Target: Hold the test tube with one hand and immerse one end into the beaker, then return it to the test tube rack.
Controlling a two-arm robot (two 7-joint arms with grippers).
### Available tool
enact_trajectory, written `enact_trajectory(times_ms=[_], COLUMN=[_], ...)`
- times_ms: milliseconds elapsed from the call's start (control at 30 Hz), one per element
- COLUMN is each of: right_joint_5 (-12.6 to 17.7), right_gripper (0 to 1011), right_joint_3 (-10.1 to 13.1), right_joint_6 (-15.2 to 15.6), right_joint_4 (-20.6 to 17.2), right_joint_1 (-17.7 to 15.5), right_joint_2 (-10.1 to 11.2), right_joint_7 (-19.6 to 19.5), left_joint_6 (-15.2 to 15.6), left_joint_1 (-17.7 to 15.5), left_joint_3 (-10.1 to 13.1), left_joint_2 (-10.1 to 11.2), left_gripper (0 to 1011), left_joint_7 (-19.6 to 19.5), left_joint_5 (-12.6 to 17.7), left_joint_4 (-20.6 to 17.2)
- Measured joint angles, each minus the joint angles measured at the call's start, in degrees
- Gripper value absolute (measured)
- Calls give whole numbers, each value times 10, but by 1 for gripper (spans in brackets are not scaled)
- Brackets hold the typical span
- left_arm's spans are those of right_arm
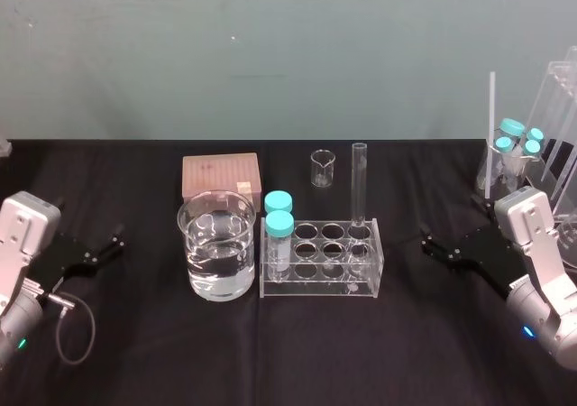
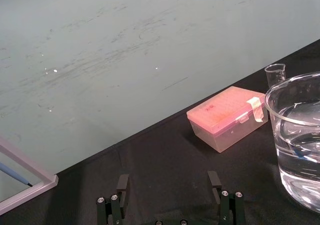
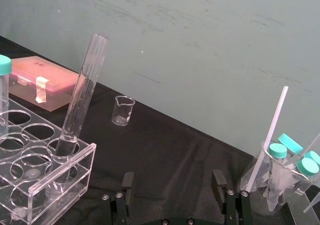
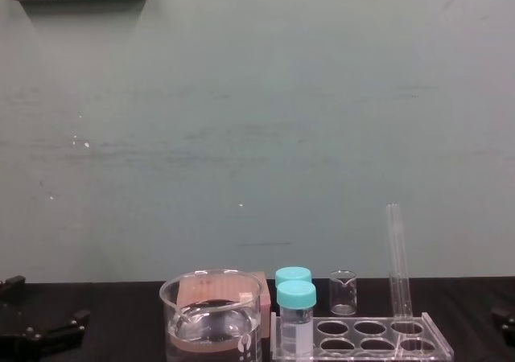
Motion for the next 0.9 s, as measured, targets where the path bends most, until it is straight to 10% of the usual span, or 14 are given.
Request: enact_trajectory(times_ms=[500, 900], right_joint_5=[7, 166], right_gripper=[1000, 1000], right_joint_3=[7, 80], right_joint_6=[0, 36], right_joint_4=[-4, -70], right_joint_1=[-3, -27], right_joint_2=[-1, -31], right_joint_7=[7, 96], left_joint_6=[0, 0], left_joint_1=[0, 0], left_joint_3=[0, 0], left_joint_2=[0, 0], left_gripper=[1000, 1000], left_joint_7=[0, 0], left_joint_5=[0, 0], left_joint_4=[0, 0])
